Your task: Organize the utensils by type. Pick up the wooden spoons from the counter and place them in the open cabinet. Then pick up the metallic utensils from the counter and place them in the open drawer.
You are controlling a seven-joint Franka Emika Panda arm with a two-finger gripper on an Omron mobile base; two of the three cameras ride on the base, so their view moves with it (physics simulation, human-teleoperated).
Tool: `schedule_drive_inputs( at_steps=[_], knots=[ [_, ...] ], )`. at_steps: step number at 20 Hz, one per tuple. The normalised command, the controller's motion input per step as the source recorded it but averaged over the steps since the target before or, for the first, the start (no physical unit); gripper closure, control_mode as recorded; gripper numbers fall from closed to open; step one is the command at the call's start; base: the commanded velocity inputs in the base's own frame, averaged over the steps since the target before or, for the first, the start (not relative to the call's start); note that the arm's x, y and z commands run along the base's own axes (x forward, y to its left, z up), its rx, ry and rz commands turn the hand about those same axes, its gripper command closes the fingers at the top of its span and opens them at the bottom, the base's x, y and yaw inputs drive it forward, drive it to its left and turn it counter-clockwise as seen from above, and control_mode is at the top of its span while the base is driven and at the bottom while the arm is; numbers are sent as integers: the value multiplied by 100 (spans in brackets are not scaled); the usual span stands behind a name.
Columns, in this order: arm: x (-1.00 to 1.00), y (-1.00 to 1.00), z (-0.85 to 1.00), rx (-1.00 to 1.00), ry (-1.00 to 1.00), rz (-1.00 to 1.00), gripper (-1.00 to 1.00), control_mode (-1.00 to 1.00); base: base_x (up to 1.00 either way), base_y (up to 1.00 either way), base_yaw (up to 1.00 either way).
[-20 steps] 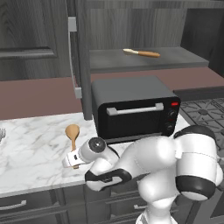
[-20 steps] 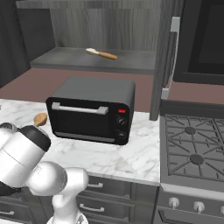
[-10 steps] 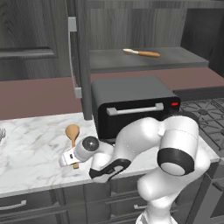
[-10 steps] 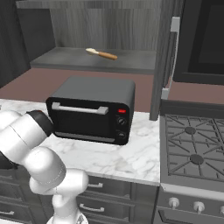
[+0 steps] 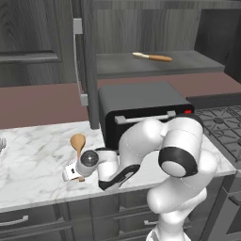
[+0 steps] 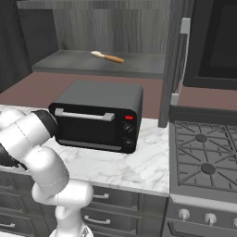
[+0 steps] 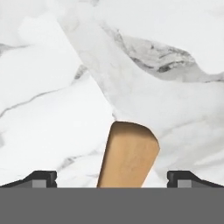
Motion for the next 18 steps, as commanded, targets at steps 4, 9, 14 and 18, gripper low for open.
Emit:
schedule_drive_inputs(
  at_steps=[4,9,14,18],
  knots=[
    [14,0,-16,1,0,-5,-100,-100,0,0,0],
    [22,3,-22,0,0,-4,-100,-100,0,0,0],
    [27,13,-35,0,1,-2,-100,-100,0,0,0],
    [13,2,-49,2,5,-1,100,-100,0,0,0]
  ],
)
